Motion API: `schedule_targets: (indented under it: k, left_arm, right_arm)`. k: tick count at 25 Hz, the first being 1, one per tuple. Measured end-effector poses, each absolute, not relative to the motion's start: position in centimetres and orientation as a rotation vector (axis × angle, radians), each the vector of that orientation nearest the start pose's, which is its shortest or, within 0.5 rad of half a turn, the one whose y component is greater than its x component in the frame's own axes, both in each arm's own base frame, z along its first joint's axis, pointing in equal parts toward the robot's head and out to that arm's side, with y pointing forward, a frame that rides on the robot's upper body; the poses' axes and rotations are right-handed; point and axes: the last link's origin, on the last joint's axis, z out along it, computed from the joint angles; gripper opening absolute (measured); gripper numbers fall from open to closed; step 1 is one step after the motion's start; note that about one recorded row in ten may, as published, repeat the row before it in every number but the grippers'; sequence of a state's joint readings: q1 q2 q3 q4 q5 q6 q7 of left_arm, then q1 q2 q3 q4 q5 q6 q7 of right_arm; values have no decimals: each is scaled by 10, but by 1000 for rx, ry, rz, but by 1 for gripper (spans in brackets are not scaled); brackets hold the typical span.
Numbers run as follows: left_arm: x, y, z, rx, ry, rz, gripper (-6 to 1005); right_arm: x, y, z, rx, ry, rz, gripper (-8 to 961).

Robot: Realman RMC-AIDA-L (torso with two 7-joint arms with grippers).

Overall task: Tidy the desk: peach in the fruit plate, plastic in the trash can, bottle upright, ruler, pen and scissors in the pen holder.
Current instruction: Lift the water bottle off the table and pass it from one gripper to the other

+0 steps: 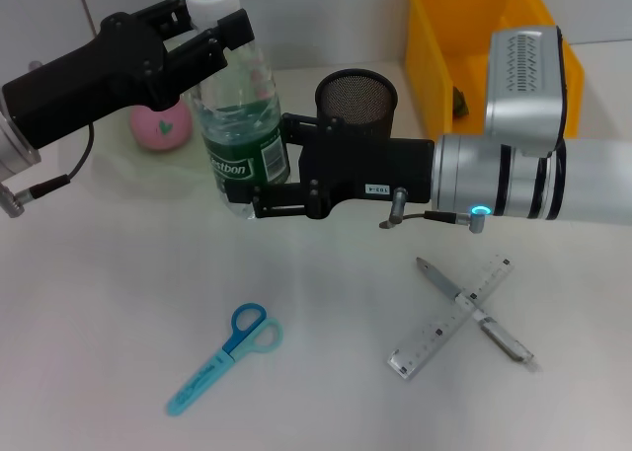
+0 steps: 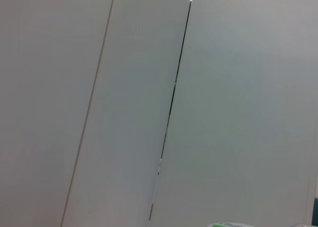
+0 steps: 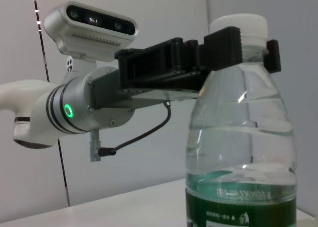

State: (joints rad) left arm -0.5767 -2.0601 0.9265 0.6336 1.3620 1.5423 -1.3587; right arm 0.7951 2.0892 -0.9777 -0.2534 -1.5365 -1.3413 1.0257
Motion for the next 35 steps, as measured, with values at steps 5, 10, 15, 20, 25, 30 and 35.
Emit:
schedule_targets:
  k: [5,10,15,20,25,30,35]
  left_arm:
    - [-183,363,28,-2492,-422,-1303,446]
    - [-184,362,28,-2495,-423,-1307,446]
    - [-184,361,28,-2496,-427,-1309,446]
    - [-184,361,28,-2496,-426,-1309,446]
    - [-184,361,28,-2496,-425,-1308,446]
    - [-184,361,28,-2496,-425,-1308,446]
    - [-184,362,28,-2495,-423,-1309,446]
  right_arm:
    - [176,369,-71,-2721,309,935,808]
    - [175,371,-70,-2720,292,927,808]
    - [174,373,-68,-2730,264,902,808]
    - [174,373,-69,-2735,256,893,809]
    - [175,373,-70,-2738,256,879,809]
    - [175,373,-70,-2739,256,876,809]
    - [176,372,-70,-2740,261,876,809]
